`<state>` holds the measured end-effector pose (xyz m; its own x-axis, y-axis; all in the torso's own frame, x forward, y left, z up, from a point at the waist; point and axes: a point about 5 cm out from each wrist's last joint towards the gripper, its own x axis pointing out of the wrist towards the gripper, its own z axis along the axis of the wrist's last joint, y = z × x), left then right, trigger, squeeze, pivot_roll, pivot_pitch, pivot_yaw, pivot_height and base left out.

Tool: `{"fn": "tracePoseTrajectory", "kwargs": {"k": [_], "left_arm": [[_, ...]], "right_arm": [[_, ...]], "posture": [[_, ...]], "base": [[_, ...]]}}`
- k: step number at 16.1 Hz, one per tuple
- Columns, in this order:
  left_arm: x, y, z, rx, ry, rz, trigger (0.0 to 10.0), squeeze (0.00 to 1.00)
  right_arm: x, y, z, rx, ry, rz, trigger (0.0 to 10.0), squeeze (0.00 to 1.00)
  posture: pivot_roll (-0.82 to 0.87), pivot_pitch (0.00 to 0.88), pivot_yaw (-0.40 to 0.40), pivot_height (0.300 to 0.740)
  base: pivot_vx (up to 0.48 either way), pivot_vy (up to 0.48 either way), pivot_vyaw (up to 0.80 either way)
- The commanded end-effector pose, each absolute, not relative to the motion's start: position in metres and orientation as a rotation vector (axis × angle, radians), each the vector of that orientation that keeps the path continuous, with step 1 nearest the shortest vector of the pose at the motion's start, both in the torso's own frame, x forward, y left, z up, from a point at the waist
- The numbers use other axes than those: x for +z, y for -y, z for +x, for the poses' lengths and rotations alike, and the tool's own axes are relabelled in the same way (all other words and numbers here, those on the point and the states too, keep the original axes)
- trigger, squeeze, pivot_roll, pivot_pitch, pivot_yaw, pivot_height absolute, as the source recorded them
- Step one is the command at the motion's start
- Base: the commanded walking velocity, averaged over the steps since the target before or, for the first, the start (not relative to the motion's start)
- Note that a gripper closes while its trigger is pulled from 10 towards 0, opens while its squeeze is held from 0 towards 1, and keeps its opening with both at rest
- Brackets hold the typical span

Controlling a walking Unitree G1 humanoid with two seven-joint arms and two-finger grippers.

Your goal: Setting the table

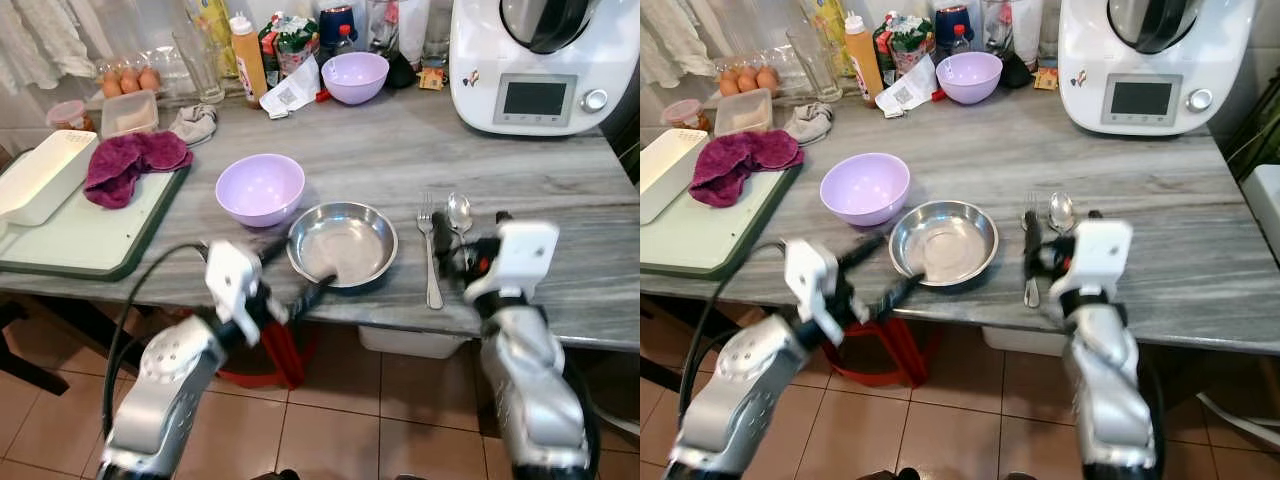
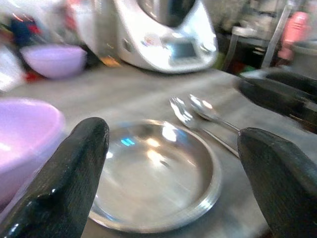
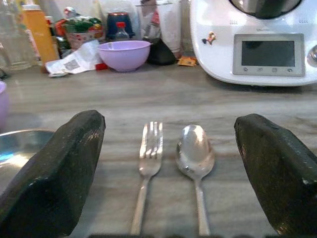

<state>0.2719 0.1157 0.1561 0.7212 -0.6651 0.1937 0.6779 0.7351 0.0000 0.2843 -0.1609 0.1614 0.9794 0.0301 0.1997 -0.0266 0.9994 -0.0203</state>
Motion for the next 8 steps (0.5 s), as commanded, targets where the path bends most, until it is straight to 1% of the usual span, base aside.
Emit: {"fn": "tracePoseTrajectory", "kwargs": {"k": [1, 2, 3, 4, 6, 7, 8], "left_arm": [[0.158, -0.126, 0.277, -0.649, 0.207, -0.066, 10.0, 0.0], [0.161, -0.129, 0.28, -0.589, 0.23, -0.084, 10.0, 0.0], [0.163, -0.13, 0.28, -0.551, 0.253, -0.06, 10.0, 0.0], [0.162, -0.132, 0.28, -0.509, 0.262, -0.054, 10.0, 0.0], [0.154, -0.133, 0.281, -0.388, 0.223, -0.051, 10.0, 0.0], [0.152, -0.133, 0.279, -0.369, 0.211, -0.047, 10.0, 0.0], [0.145, -0.134, 0.28, -0.306, 0.166, -0.027, 10.0, 0.0]], "right_arm": [[0.167, 0.153, 0.28, 0.027, 0.237, -0.019, 10.0, 1.0], [0.168, 0.148, 0.276, 0.051, 0.255, -0.037, 10.0, 1.0], [0.17, 0.146, 0.275, 0.061, 0.267, -0.058, 10.0, 1.0], [0.17, 0.149, 0.274, 0.05, 0.265, -0.064, 10.0, 1.0], [0.166, 0.163, 0.269, 0.01, 0.235, -0.084, 10.0, 1.0], [0.164, 0.164, 0.267, 0.02, 0.218, -0.082, 10.0, 0.9], [0.164, 0.165, 0.265, 0.033, 0.222, -0.079, 10.0, 0.0]], "posture": [[-0.13, 0.09, 0.097, 0.74], [-0.14, 0.088, 0.1, 0.74], [-0.14, 0.088, 0.101, 0.74], [-0.14, 0.086, 0.102, 0.74], [-0.15, 0.088, 0.104, 0.74], [-0.15, 0.088, 0.105, 0.74], [-0.14, 0.088, 0.105, 0.74]], "base": [[0.0, 0.0, 0.0], [0.0, 0.0, 0.0], [0.0, 0.0, 0.0], [0.0, 0.0, 0.0], [0.0, 0.0, 0.0], [0.0, 0.0, 0.0], [0.0, 0.0, 0.0]]}}
